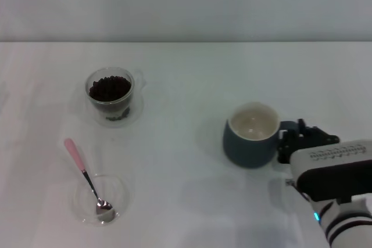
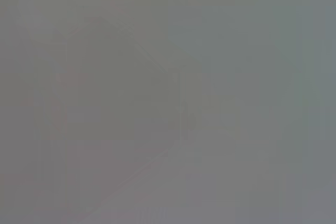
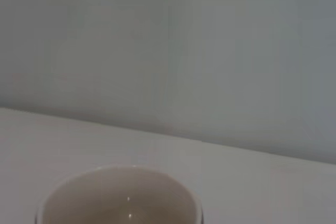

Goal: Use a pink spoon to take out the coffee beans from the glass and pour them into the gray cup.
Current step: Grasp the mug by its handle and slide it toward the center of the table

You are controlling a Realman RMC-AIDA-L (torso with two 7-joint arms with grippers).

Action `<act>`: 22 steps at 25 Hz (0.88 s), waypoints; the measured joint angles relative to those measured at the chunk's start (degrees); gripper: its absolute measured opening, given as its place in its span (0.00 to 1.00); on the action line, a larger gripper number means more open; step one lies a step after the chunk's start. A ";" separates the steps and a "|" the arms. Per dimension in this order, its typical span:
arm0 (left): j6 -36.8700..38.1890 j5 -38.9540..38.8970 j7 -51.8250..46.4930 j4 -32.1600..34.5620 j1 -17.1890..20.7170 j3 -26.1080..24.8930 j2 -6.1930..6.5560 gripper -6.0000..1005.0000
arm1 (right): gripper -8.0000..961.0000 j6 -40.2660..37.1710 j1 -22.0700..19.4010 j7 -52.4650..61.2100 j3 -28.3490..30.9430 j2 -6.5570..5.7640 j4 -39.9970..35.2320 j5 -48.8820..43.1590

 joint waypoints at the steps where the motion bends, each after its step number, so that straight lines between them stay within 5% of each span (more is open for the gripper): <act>1: 0.00 0.00 -0.17 0.00 0.00 0.00 -0.01 0.85 | 0.16 1.06 0.28 0.02 0.13 0.02 -0.06 -0.25; 17: 0.32 -0.01 -0.87 0.00 0.42 0.00 -0.18 0.85 | 0.13 12.73 3.12 7.95 0.95 -0.06 -3.55 -9.09; 22: 0.37 -0.01 -1.82 0.00 0.56 0.00 -0.19 0.85 | 0.22 14.21 3.15 7.89 0.90 -0.06 -4.51 -11.77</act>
